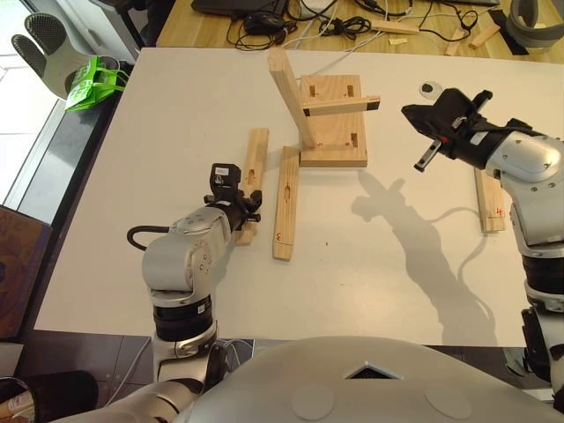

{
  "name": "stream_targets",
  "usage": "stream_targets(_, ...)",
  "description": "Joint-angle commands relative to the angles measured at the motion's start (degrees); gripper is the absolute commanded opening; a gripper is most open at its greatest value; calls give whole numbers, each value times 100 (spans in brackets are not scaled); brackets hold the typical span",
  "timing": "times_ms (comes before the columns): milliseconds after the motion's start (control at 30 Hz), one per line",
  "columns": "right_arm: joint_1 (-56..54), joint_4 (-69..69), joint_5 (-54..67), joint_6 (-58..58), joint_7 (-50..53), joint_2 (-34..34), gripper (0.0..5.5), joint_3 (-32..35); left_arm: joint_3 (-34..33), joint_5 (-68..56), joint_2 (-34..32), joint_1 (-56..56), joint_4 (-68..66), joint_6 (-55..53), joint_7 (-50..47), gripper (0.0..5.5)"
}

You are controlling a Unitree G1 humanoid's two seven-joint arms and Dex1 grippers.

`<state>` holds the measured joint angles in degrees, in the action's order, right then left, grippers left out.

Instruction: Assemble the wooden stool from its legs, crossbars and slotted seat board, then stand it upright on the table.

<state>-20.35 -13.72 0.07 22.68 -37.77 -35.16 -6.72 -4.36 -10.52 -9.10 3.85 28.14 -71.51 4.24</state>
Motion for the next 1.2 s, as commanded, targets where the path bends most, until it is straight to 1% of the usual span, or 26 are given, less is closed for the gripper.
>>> stream_targets(33, -955, 555, 254, -201, 908, 388, 0, 986, -135, 219, -58, 243, 271, 659, -198, 206)
stream_targets(100, -1518, 613, 910, 118, 1223, 740, 0, 1595, -283, 375, -149, 492, 288, 1453, -273, 206)
stream_targets(167, -1978, 477, 1780, 678, 1221, 1061, 0, 1932, -419, 511, -253, 756, 109, 2443, -279, 206)
stream_targets(300, -2645, 505, 2891, 1484, 882, 1307, 0, 1887, -447, 594, -294, 1242, -513, 4490, -94, 206)
stream_targets(400, -2943, 766, 3364, 1831, 793, 1609, 40, 1757, -172, 764, -256, 1630, -930, 5684, 32, 206)
stream_targets(533, -3300, 1043, 4250, 2346, 701, 2136, 111, 1818, 262, 922, -165, 1828, -1338, 6762, 268, 206)
stream_targets(700, -3726, 1196, 5038, 2794, 494, 2321, 181, 1853, 499, 960, -164, 1866, -1622, 7353, 485, 206)
stream_targets(867, -3867, 1466, 4941, 2634, 343, 2300, 267, 1653, 601, 970, -205, 1945, -1679, 7697, 640, 206)
stream_targets(1200, -4133, 2463, 4324, 1802, 78, 2347, 271, 1482, 964, 1037, -177, 1680, -1429, 7971, 947, 206)
